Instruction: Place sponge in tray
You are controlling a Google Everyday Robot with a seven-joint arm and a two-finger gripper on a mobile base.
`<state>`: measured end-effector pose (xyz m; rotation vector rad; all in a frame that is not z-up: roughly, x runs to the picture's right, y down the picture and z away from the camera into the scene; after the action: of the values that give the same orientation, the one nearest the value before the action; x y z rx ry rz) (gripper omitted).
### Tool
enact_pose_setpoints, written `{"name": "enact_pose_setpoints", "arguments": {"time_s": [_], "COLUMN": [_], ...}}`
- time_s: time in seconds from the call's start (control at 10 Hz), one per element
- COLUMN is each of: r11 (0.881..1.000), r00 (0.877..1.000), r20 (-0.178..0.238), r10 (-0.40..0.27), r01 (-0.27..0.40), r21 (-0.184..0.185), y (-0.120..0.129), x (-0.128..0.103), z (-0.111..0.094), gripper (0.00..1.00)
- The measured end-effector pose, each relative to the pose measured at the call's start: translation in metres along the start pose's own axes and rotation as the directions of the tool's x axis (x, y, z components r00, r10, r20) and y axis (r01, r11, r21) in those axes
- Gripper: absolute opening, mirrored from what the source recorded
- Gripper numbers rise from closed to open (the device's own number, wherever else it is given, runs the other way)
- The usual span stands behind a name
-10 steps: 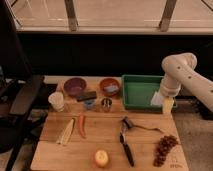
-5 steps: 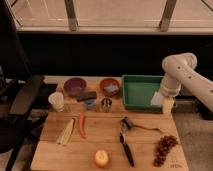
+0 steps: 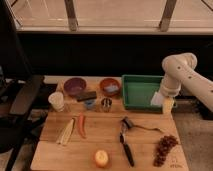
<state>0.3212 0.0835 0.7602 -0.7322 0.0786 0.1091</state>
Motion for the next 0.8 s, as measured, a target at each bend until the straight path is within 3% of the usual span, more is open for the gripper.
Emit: {"name": "enact_pose_setpoints", "arguments": {"time_s": [0.3, 0.4, 0.6, 0.8], "r11": [1.0, 0.999, 0.991, 0.967], "r00": [1.0, 0.999, 0.993, 0.975], "r20": [-0.006, -0.045, -0.058, -0.063], "r10": [-0.003, -0.031, -0.102, -0.214], "r01": [0.003, 0.032, 0.106, 0.22], "r21": [0.001, 0.035, 0.079, 0.13], "y": [0.0, -0.005, -0.021, -0.032], "x": [0.0, -0.001, -0.023, -0.071], "z": [0.0, -0.007, -0.02, -0.032], "gripper": [0.8, 0.8, 0.8, 0.8]}}
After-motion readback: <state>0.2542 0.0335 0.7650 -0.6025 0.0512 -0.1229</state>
